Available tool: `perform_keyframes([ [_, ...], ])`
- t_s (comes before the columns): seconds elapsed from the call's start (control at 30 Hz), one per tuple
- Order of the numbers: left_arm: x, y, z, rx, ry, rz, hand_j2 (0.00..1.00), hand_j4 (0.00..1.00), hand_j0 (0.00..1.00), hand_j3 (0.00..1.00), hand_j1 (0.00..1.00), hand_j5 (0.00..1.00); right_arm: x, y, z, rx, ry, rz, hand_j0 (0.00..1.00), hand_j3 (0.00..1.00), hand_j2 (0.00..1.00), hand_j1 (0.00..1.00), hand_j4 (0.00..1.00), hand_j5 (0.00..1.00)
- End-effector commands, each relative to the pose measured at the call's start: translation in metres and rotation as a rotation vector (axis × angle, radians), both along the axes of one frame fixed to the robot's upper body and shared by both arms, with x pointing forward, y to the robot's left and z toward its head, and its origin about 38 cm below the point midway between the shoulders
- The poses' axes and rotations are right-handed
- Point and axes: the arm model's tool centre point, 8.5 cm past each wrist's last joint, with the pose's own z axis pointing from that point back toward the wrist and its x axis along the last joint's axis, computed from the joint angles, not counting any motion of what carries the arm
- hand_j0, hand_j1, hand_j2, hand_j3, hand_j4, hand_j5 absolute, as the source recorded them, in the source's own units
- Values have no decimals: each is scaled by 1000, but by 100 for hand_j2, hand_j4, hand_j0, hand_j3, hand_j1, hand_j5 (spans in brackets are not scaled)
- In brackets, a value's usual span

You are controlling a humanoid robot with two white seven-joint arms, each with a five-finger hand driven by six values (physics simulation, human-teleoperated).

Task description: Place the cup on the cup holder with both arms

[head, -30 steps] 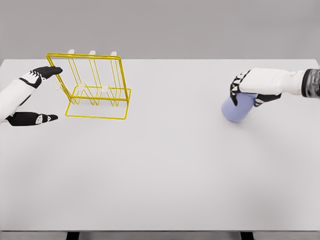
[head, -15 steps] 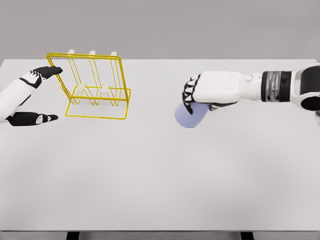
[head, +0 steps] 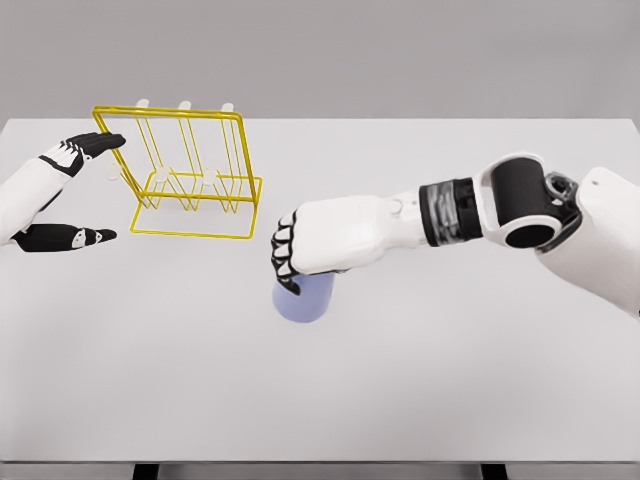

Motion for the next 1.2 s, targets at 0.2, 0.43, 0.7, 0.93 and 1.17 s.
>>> perform_keyframes([
  [0.2, 0, 0, 1, -6, -1, -1, 100, 100, 100, 100, 100, 100, -3, 16, -3, 3, 11, 33, 44, 44, 44, 44, 44, 44],
  [0.43, 0, -1, 0, -6, 0, -2, 100, 100, 100, 100, 100, 100, -2, 18, -4, -1, 9, 32, 51, 51, 51, 51, 51, 51],
  [0.7, 0, -1, 0, -5, 0, -2, 100, 100, 100, 100, 100, 100, 0, 20, -3, -13, -20, 30, 80, 80, 80, 80, 80, 80],
  [0.93, -1, -1, 0, -5, 1, -1, 100, 100, 100, 100, 100, 100, -1, 21, -3, -21, -36, 32, 98, 98, 98, 98, 98, 98],
  [1.17, 0, 1, 1, 13, 0, 0, 100, 100, 100, 100, 100, 100, 15, -6, 25, -36, -110, -31, 100, 100, 100, 100, 100, 100],
])
